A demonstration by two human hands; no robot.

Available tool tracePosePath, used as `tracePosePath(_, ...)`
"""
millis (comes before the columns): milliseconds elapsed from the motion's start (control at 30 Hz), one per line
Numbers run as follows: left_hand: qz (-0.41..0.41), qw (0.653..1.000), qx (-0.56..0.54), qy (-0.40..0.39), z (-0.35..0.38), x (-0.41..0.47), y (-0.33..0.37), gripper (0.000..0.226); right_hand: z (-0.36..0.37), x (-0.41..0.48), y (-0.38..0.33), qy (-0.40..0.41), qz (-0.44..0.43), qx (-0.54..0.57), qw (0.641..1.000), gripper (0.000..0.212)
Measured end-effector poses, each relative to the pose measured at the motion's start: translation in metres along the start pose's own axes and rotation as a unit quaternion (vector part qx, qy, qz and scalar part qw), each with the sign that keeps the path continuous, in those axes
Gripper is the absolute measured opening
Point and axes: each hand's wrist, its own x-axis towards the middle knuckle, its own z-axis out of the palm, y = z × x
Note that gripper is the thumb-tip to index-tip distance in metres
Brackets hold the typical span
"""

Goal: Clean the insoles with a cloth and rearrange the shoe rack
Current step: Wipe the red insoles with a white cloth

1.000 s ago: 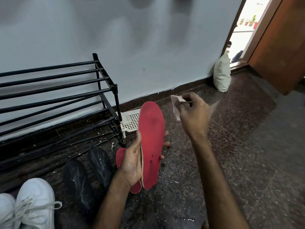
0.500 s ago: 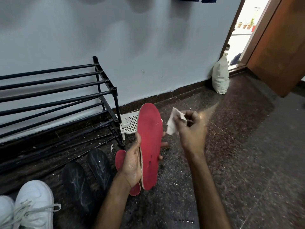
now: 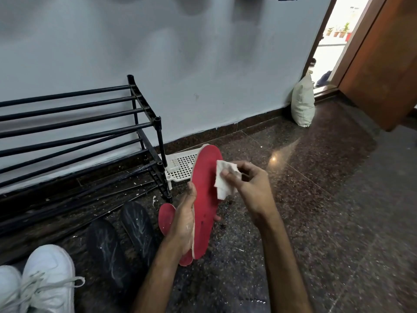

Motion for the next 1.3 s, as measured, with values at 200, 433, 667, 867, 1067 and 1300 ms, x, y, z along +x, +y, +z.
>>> tracePosePath(200, -0.006, 1.0, -0.007, 0.017, -0.003, -0.002, -0.001, 0.062, 0.006, 0.008, 0.024, 0.146, -0.017, -0.276, 0.95, 0.011)
tracePosePath(433, -0.003, 1.0, -0.002, 0.028, -0.008, 0.002, -0.003, 0.063, -0.007, -0.009, 0.016, 0.041, 0.054, 0.075, 0.995, 0.012)
tracePosePath(667, 0.005, 1.0, -0.001, 0.017, -0.001, 0.0, -0.003, 0.06, 0.018, 0.0, 0.025, 0.19, -0.045, -0.328, 0.924, 0.008)
tracePosePath(867, -0.014, 0.999, 0.03, 0.031, -0.013, 0.003, -0.004, 0.063, -0.023, -0.005, 0.021, 0.072, 0.003, -0.089, 0.993, 0.016)
tracePosePath(1067, -0.021, 0.999, -0.003, 0.029, -0.011, 0.004, -0.012, 0.063, 0.019, 0.001, 0.024, 0.059, -0.011, -0.183, 0.981, 0.009)
tracePosePath(1300, -0.027, 1.0, -0.01, 0.006, -0.019, 0.009, -0.017, 0.064, 0.005, -0.004, 0.04, 0.186, -0.008, -0.167, 0.968, 0.013)
